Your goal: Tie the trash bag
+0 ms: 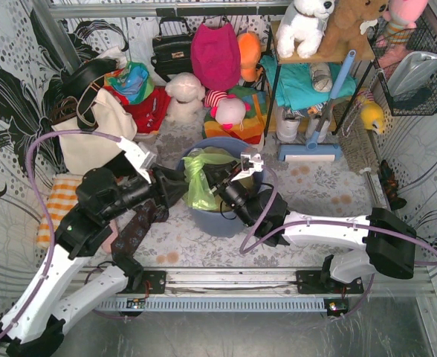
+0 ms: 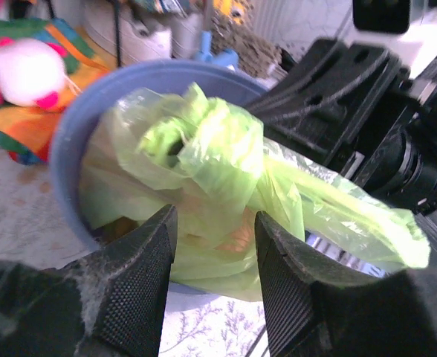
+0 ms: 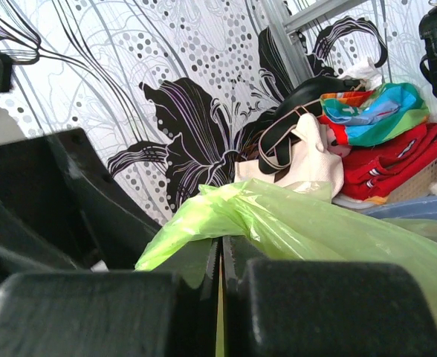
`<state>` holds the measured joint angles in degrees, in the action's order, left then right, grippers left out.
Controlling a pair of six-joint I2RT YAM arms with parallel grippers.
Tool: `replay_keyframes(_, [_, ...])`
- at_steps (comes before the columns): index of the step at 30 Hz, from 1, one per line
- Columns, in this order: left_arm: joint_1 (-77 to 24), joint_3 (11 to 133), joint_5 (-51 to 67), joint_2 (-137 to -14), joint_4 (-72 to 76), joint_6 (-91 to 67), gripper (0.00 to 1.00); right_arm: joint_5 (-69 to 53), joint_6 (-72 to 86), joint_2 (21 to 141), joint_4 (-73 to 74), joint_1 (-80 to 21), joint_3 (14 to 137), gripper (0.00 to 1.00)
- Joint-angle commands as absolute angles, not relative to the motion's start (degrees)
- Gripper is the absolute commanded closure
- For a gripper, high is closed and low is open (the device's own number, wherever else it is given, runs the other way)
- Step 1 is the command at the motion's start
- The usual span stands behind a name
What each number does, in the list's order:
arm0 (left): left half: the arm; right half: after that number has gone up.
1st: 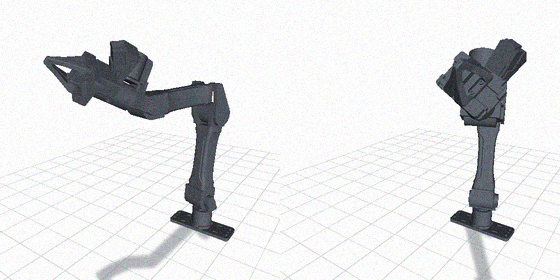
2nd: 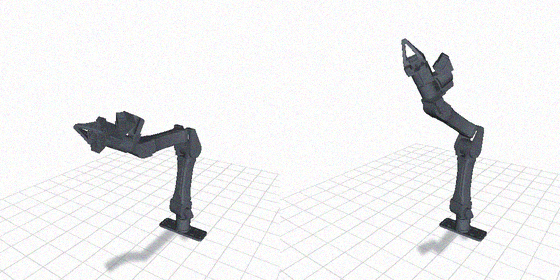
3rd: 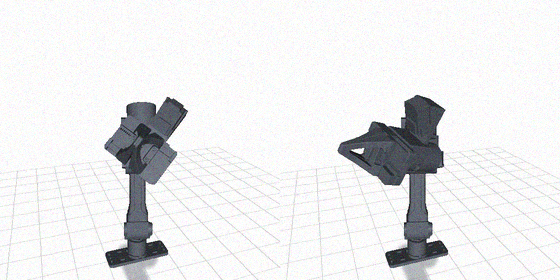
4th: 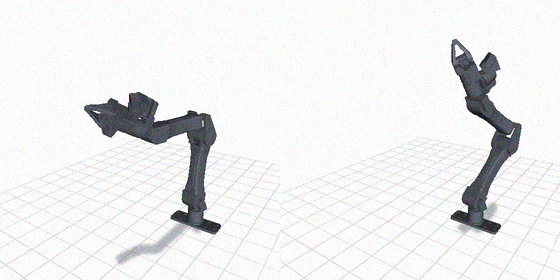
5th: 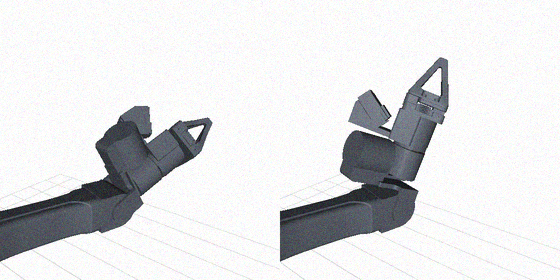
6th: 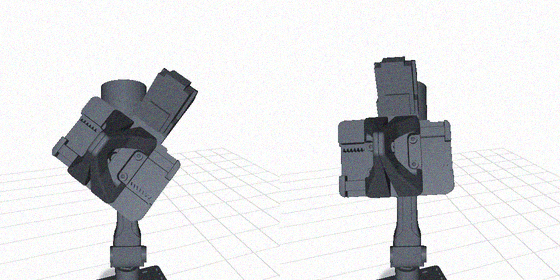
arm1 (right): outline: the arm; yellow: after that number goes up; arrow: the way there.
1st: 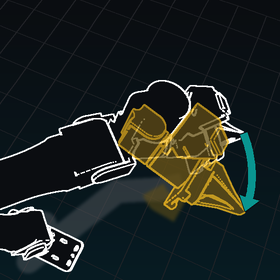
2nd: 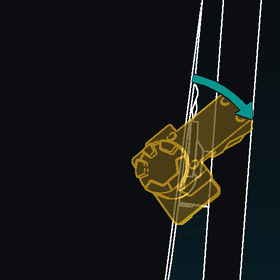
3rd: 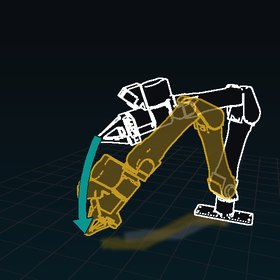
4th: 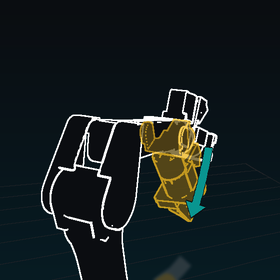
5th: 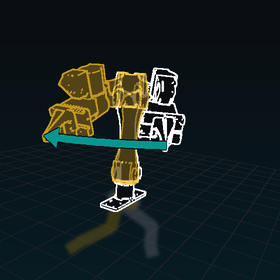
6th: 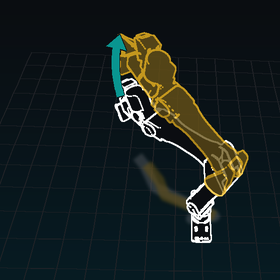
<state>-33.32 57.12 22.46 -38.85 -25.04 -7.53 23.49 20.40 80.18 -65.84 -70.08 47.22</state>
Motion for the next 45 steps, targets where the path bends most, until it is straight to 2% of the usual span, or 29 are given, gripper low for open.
replay_keyframes(1, [-33.2, 61.0, 12.3, -36.2, -26.2, -6.3, 0.46, 21.6, 21.8, 78.8, -69.9, -69.7, 46.5, 1.0])
replay_keyframes(6, [-33.2, 61.9, 2.3, -36.1, -21.7, -11.0, 0.46, 21.4, 21.7, 79.0, -70.4, -69.6, 46.5, 1.0])
replay_keyframes(11, [-33.2, 62.0, 0.1, -40.1, -17.7, -17.9, 0.46, 21.5, 21.5, 79.2, -69.7, -69.5, 47.2, 1.0])
replay_keyframes(17, [-33.2, 62.3, 3.3, -43.9, -14.8, -25.3, 0.46, 21.4, 21.2, 78.7, -69.0, -69.5, 47.4, 1.0])
replay_keyframes(29, [-33.2, 61.2, 8.4, -44.6, -13.8, -26.4, 0.5, 20.9, 21.3, 78.6, -68.5, -69.5, 47.7, 1.0])
replay_keyframes(33, [-33.2, 60.7, 10.0, -45.4, -12.8, -27.2, 0.63, 21.0, 21.3, 78.4, -68.5, -69.5, 47.5, 1.0])
replay_keyframes(38, [-33.1, 61.1, 9.1, -45.4, -13.2, -26.9, 1.0, 21.1, 21.3, 78.2, -68.1, -69.4, 47.5, 1.0])
replay_keyframes(45, [-33.1, 61.5, 6.4, -44.5, -12.4, -26.2, 1.0, 21.2, 21.5, 77.9, -67.8, -69.4, 47.2, 1.0])
